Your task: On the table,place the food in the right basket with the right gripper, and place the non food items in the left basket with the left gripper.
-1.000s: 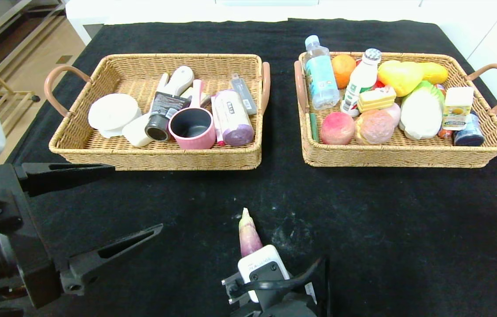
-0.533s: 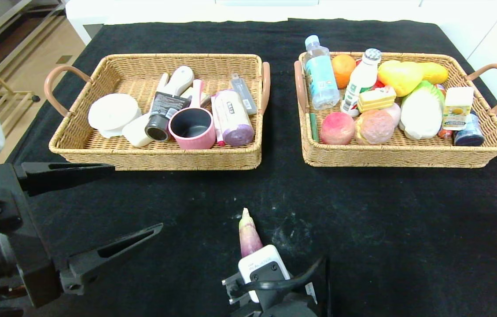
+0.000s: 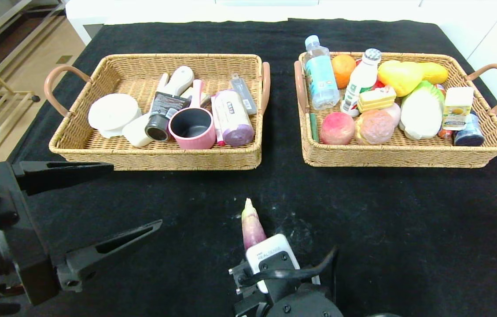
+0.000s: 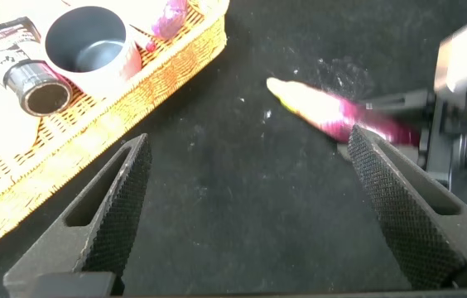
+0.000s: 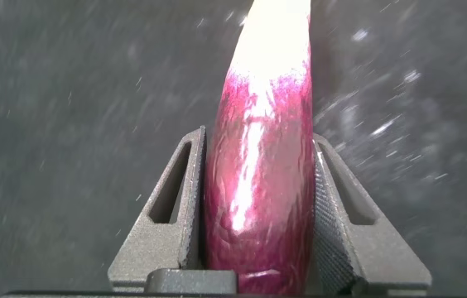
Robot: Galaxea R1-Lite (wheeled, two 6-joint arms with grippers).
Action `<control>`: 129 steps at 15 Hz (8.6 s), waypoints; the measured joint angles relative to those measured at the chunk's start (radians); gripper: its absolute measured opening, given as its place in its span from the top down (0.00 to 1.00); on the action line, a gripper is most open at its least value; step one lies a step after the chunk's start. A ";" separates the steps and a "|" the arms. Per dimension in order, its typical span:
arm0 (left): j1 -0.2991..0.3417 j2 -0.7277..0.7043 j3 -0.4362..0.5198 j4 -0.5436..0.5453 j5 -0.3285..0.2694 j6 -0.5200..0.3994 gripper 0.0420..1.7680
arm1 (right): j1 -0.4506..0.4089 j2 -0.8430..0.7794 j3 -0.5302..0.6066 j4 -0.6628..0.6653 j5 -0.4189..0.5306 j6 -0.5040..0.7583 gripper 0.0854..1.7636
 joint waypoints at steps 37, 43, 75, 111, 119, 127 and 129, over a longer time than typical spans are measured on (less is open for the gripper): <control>0.000 0.002 0.001 0.001 -0.002 0.002 0.03 | -0.725 -0.393 -0.210 0.126 0.502 -0.216 0.56; 0.000 0.003 0.006 0.003 -0.023 0.002 0.03 | -0.888 -0.369 -0.245 0.130 0.715 -0.220 0.56; 0.000 0.018 0.016 -0.003 -0.023 0.001 0.03 | -1.088 -0.252 -0.340 0.156 0.951 -0.223 0.13; 0.419 -0.686 0.120 0.367 0.103 -0.034 0.03 | -1.155 -1.654 0.184 1.193 0.800 -0.176 0.04; 0.499 -0.773 0.133 0.390 0.146 -0.088 0.03 | -1.201 -1.871 0.298 1.198 0.794 -0.168 0.04; 0.552 -0.973 0.291 0.358 0.077 -0.096 0.03 | -1.200 -1.950 0.421 0.985 0.790 -0.155 0.04; 0.553 -1.013 0.391 0.271 0.069 -0.104 0.03 | -1.200 -1.952 0.496 0.931 0.792 -0.155 0.04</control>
